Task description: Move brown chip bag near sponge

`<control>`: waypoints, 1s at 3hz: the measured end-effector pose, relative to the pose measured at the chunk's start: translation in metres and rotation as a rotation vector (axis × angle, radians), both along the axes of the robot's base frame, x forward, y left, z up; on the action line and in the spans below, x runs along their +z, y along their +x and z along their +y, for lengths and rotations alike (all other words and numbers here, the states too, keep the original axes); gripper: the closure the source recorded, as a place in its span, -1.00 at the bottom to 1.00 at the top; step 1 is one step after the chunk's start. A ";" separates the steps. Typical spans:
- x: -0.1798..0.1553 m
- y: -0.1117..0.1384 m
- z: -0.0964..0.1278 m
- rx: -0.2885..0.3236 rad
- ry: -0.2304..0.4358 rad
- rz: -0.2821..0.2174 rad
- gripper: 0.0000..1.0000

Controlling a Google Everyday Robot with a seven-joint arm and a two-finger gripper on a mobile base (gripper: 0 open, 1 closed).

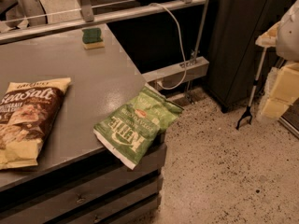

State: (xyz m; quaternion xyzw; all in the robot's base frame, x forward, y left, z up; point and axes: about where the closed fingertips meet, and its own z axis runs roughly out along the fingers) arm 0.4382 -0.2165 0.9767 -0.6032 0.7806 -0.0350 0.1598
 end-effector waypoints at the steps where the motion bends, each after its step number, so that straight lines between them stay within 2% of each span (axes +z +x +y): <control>1: 0.000 0.000 0.000 0.000 0.000 0.000 -1.00; 2: 0.002 0.004 0.007 0.015 0.018 -0.017 -1.00; 3: -0.003 0.021 0.034 0.072 0.087 -0.037 -1.00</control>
Offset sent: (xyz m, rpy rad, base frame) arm 0.0094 0.0134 -0.0013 0.0404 -0.0162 0.0342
